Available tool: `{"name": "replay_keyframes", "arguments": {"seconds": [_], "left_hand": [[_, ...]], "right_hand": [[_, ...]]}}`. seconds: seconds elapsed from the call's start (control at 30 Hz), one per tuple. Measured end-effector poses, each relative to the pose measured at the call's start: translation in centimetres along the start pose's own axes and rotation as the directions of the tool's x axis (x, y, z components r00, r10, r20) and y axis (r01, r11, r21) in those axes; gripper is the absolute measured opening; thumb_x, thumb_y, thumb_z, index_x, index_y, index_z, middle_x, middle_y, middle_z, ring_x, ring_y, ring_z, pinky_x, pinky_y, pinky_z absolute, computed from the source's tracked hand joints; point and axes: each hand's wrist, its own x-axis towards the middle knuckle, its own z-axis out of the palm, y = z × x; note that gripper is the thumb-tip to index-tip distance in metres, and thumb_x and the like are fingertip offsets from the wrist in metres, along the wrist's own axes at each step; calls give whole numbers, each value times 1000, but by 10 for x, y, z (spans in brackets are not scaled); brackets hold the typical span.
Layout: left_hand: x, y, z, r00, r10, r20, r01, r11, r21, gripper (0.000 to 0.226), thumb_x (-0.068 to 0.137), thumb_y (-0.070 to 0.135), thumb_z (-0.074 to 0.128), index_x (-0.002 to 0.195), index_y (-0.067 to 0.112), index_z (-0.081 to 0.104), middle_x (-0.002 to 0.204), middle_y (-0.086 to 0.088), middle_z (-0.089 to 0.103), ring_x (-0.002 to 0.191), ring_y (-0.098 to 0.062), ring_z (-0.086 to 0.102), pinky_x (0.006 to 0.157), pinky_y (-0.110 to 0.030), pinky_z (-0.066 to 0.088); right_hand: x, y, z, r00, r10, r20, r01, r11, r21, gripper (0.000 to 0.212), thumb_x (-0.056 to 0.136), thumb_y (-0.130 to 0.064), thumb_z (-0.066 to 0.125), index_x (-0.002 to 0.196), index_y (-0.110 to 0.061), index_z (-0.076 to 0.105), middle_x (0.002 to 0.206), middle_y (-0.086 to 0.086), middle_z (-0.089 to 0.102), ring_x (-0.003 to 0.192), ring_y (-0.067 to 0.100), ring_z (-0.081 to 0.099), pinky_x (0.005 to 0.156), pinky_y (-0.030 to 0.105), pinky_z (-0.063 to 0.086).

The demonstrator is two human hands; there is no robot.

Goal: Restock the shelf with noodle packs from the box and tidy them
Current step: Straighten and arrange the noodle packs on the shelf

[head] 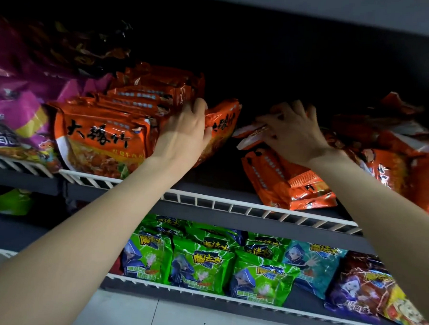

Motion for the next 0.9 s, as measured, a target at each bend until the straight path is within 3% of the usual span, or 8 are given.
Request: {"name": "replay_keyframes", "arguments": {"seconds": [0.13, 0.2, 0.3, 0.43, 0.6, 0.73, 0.83, 0.9], "left_hand": [[9, 3, 2, 995, -78, 55, 75, 995, 61, 48, 95, 32, 53, 130, 4, 37, 111, -16, 57, 92, -32, 63, 65, -29, 43], [9, 3, 2, 994, -77, 75, 72, 995, 67, 52, 93, 34, 56, 129, 3, 37, 111, -18, 57, 92, -34, 63, 67, -33, 47], [6, 2, -3, 995, -81, 62, 79, 996, 45, 52, 90, 36, 59, 125, 2, 41, 107, -19, 59, 90, -35, 63, 69, -37, 47], [3, 1, -10, 991, -111, 78, 110, 994, 24, 45, 92, 32, 57, 124, 5, 41, 111, -18, 57, 96, -36, 60, 78, -41, 49], [10, 5, -13, 981, -157, 113, 156, 988, 22, 41, 94, 25, 56, 128, 11, 40, 122, -16, 49, 108, -39, 54, 85, -44, 45], [1, 4, -16, 992, -102, 69, 104, 994, -26, 43, 95, 29, 52, 134, 21, 35, 119, -17, 50, 92, -38, 59, 65, -38, 45], [-9, 0, -18, 995, -11, 101, 12, 1000, -9, 31, 98, 26, 46, 129, 26, 43, 125, -16, 42, 77, -30, 57, 51, -26, 36], [-10, -3, -18, 994, -13, 106, 17, 999, -40, 24, 97, 24, 47, 120, 22, 51, 127, -14, 42, 81, -30, 59, 54, -28, 37]], "right_hand": [[1, 20, -11, 997, 52, -57, -55, 997, -59, 63, 83, -15, 56, 143, -26, 40, 146, 15, 34, 132, 42, 26, 107, 53, 22], [3, 27, -9, 992, 120, 35, -117, 989, -86, 70, 85, -10, 58, 146, -31, 31, 150, 11, 28, 132, 42, 27, 106, 51, 27], [8, 25, -9, 986, 139, 91, -139, 990, -6, 56, 94, -9, 48, 144, -31, 35, 148, 8, 37, 130, 36, 40, 99, 47, 40], [-1, 15, -17, 999, 37, -22, -38, 999, -22, 50, 94, -6, 41, 139, -28, 45, 143, 8, 44, 127, 36, 44, 91, 44, 44], [-24, 11, -29, 971, -169, -169, 174, 985, 15, 54, 81, 6, 54, 128, -20, 58, 132, 9, 55, 118, 39, 49, 84, 46, 46], [-40, 17, -22, 923, -279, -266, 318, 941, 114, 57, 68, 13, 54, 117, -14, 66, 118, 11, 62, 105, 40, 55, 63, 44, 53], [-49, 14, -14, 909, -298, -292, 357, 918, 174, 63, 65, 20, 58, 118, -14, 66, 120, 11, 60, 111, 38, 52, 61, 46, 55], [-52, 6, -13, 895, -296, -334, 370, 910, 188, 55, 72, 14, 59, 118, -15, 66, 120, 10, 61, 111, 37, 53, 65, 47, 56]]}}
